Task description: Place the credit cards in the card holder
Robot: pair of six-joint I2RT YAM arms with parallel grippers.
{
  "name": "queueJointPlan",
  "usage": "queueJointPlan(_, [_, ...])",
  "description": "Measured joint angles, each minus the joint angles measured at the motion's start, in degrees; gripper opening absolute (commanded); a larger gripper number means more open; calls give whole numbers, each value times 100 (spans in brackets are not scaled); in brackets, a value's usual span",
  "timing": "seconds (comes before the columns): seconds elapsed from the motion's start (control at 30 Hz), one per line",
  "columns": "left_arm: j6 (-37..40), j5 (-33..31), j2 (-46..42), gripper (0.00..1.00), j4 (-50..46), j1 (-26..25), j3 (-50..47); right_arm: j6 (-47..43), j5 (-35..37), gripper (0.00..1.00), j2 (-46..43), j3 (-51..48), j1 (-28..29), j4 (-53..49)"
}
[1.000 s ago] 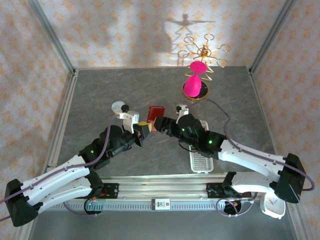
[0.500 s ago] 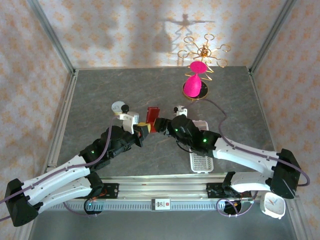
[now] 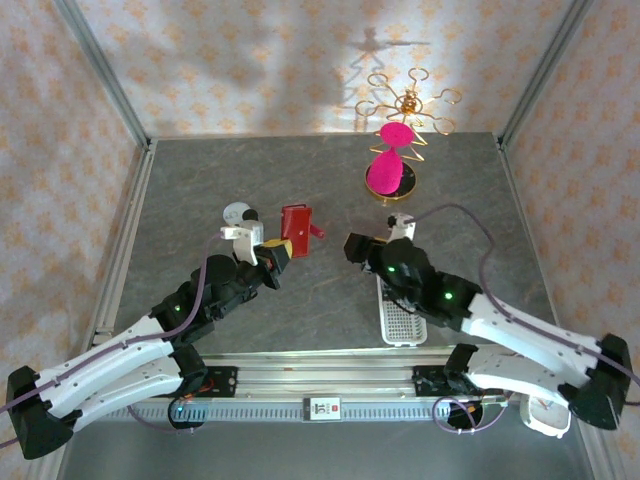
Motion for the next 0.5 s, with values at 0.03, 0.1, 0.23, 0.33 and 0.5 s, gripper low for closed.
queueJointPlan(0.03, [-81, 20, 9, 0, 0, 0, 7, -66, -199, 71, -190, -83, -28, 181])
queueJointPlan(0.1, [-216, 129, 15, 0, 28, 0, 9, -190, -568, 71, -411, -177, -72, 466])
queueJointPlan(0.23, [-522, 459, 48, 0, 190, 0, 9, -278, -1021, 67, -289, -138, -79, 730])
queueJointPlan(0.33, [-702, 649, 59, 0, 341, 0, 7, -278, -1069, 61, 70, -35, -96, 717])
queueJointPlan(0.5, [-887, 850, 57, 0, 476, 0, -15, -258, -1233, 55, 584, 33, -195, 713])
